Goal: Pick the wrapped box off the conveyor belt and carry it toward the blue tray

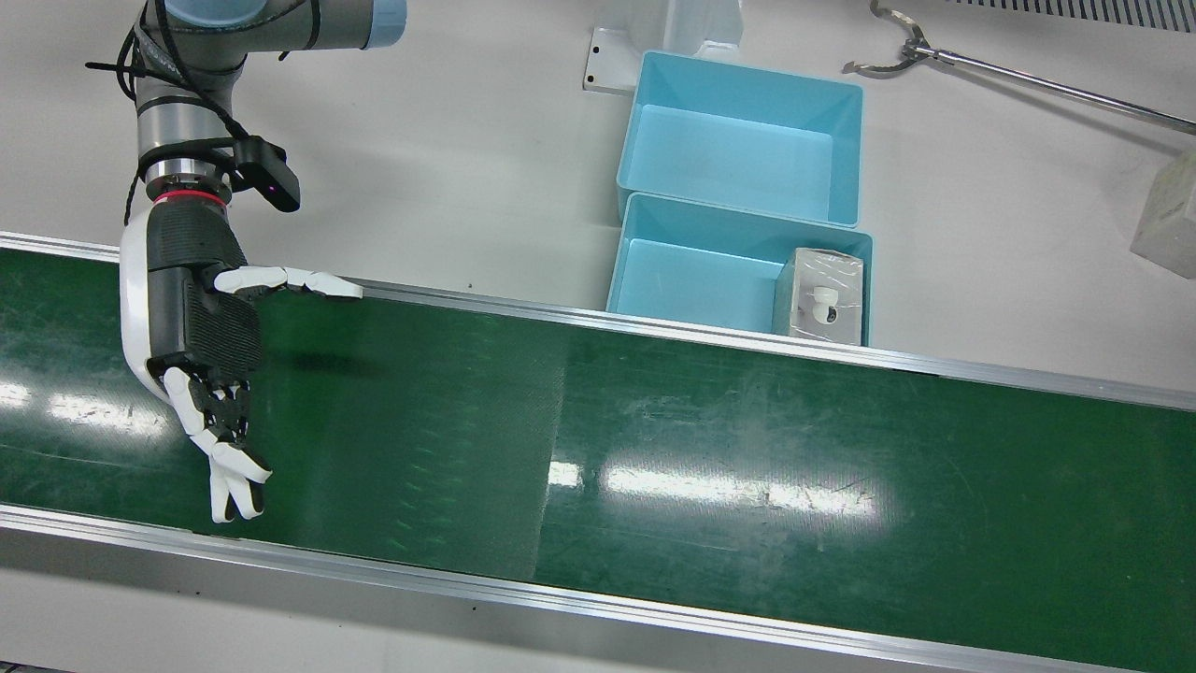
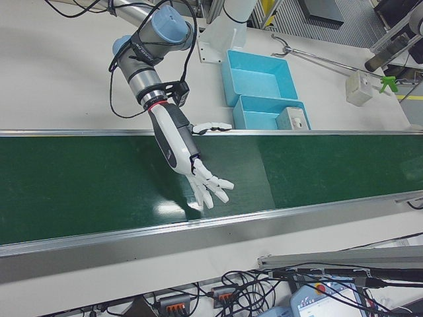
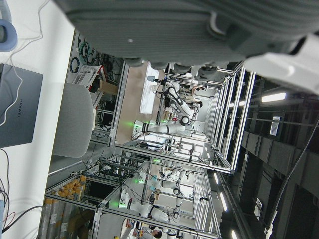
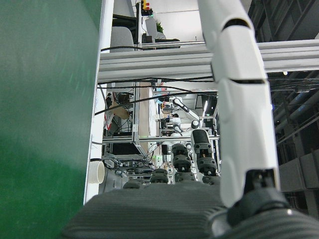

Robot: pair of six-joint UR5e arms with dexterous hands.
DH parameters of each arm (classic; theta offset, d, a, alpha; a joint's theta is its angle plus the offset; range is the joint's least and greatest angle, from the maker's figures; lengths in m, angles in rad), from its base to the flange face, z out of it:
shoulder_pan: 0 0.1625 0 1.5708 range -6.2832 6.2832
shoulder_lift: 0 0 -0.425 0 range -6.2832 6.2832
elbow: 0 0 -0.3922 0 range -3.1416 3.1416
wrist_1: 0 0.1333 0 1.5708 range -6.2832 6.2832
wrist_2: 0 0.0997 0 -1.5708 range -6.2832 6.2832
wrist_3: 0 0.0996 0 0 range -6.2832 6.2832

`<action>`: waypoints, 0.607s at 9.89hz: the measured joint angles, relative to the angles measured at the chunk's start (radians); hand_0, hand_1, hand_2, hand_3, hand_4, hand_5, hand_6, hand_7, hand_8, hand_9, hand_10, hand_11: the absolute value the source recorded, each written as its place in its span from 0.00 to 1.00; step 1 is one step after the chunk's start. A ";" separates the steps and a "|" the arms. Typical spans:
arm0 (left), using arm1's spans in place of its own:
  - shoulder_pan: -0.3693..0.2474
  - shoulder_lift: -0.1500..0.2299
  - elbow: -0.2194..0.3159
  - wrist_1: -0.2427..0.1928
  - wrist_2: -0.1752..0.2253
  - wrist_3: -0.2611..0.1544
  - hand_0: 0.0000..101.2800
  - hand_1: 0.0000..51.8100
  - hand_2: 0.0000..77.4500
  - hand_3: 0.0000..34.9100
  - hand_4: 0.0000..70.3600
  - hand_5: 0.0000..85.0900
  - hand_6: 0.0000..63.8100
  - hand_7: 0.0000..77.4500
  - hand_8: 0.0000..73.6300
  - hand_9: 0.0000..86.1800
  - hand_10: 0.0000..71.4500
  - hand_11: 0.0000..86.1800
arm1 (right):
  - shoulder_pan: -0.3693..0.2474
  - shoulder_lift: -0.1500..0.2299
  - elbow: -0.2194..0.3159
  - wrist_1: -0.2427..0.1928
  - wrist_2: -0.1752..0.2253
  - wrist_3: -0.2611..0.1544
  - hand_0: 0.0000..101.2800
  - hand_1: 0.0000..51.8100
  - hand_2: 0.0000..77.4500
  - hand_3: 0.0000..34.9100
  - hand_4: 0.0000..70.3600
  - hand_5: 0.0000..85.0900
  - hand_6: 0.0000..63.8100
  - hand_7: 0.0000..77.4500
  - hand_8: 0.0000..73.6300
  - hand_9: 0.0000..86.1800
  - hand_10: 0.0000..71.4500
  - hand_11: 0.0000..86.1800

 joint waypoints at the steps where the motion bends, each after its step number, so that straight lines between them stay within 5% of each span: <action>1: 0.000 0.000 0.000 0.000 0.000 0.000 0.00 0.00 0.01 0.00 0.00 0.01 0.01 0.01 0.01 0.01 0.01 0.01 | 0.000 0.000 0.002 0.001 0.000 0.001 0.51 0.34 0.19 0.00 0.15 0.22 0.06 0.04 0.01 0.04 0.00 0.01; 6: 0.000 0.000 0.000 0.000 0.000 0.000 0.00 0.00 0.01 0.00 0.00 0.01 0.01 0.01 0.01 0.01 0.01 0.01 | 0.000 0.000 0.001 0.018 0.005 0.006 0.49 0.29 0.14 0.00 0.12 0.19 0.06 0.04 0.01 0.04 0.00 0.01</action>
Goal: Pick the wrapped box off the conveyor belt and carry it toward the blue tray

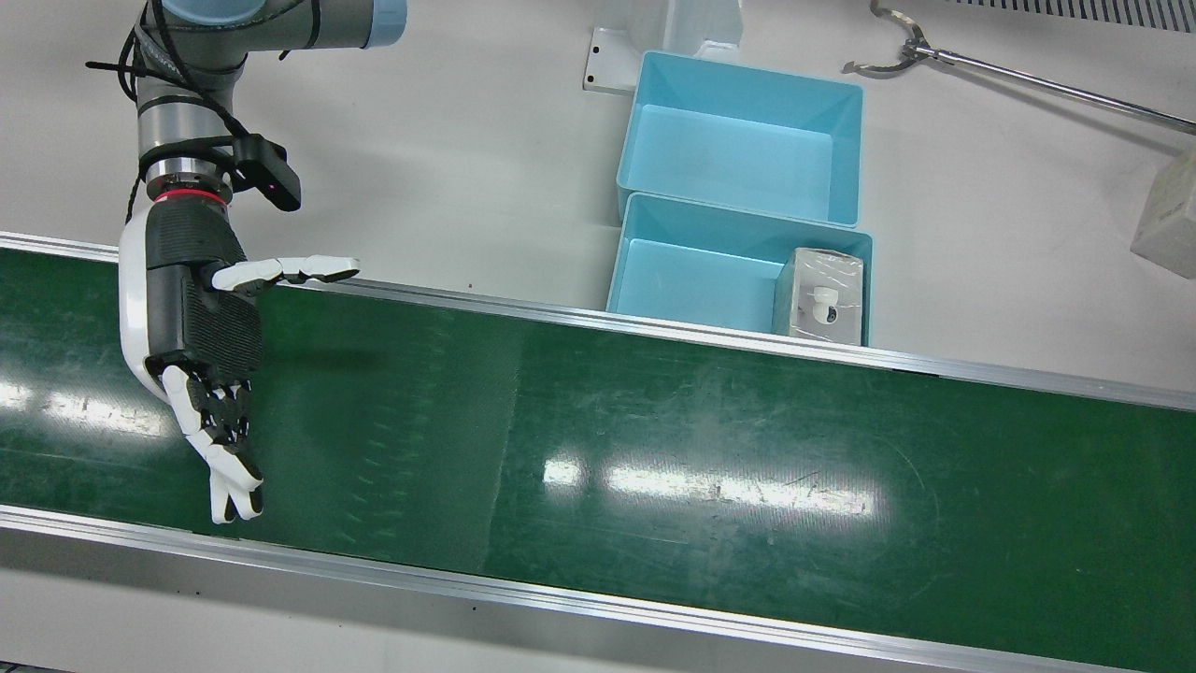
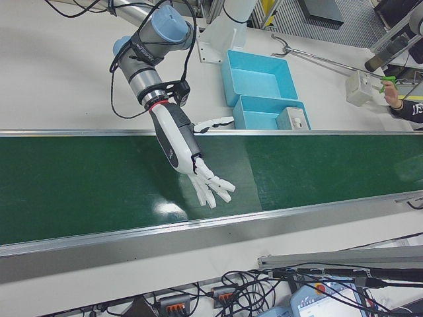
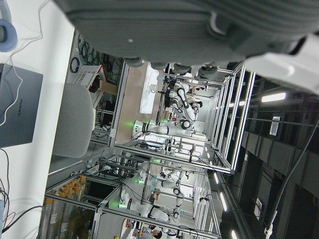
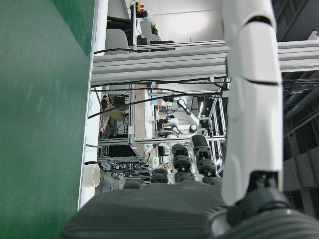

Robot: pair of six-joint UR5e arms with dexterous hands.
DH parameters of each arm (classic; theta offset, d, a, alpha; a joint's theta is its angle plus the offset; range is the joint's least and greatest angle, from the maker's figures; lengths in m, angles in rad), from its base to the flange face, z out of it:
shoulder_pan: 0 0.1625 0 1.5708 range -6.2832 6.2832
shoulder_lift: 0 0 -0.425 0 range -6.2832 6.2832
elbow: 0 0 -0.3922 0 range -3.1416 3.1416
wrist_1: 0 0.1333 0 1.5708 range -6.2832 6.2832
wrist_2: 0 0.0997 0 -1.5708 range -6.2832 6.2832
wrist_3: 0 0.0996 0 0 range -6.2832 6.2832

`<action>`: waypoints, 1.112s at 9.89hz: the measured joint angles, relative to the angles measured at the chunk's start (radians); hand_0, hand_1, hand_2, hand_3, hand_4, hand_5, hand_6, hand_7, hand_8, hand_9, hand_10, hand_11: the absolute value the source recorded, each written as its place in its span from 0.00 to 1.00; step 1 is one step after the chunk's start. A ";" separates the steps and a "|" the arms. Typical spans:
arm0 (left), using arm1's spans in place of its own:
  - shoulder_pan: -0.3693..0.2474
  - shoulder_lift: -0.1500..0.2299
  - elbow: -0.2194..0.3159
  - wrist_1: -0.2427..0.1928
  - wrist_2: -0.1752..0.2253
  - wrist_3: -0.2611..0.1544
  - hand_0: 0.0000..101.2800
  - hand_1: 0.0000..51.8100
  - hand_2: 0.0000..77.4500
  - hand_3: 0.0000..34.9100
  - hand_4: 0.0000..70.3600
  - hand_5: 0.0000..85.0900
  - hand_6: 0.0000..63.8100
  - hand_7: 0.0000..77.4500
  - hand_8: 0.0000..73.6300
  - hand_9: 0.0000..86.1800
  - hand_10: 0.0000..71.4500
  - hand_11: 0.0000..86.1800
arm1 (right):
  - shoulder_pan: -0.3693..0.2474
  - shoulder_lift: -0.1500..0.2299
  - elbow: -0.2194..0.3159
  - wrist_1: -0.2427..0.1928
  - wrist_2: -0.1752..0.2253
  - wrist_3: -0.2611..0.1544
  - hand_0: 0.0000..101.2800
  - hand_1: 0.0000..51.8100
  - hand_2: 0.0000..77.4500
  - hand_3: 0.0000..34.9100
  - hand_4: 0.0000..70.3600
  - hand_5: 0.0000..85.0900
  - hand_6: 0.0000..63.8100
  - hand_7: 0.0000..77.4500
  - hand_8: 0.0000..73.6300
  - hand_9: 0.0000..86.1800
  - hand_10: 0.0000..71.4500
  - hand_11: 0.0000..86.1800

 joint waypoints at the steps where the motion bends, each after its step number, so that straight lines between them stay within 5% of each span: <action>1: 0.000 0.000 0.000 0.000 0.000 0.000 0.00 0.00 0.01 0.00 0.00 0.01 0.01 0.01 0.01 0.00 0.01 0.01 | 0.000 -0.001 0.000 0.002 0.000 0.000 0.49 0.29 0.13 0.00 0.12 0.19 0.05 0.04 0.01 0.05 0.00 0.01; 11: 0.000 0.000 0.000 0.000 0.000 0.000 0.00 0.00 0.01 0.00 0.00 0.01 0.01 0.01 0.01 0.00 0.01 0.01 | 0.002 -0.001 0.000 0.004 -0.001 0.004 0.48 0.29 0.11 0.00 0.12 0.19 0.05 0.04 0.01 0.05 0.00 0.01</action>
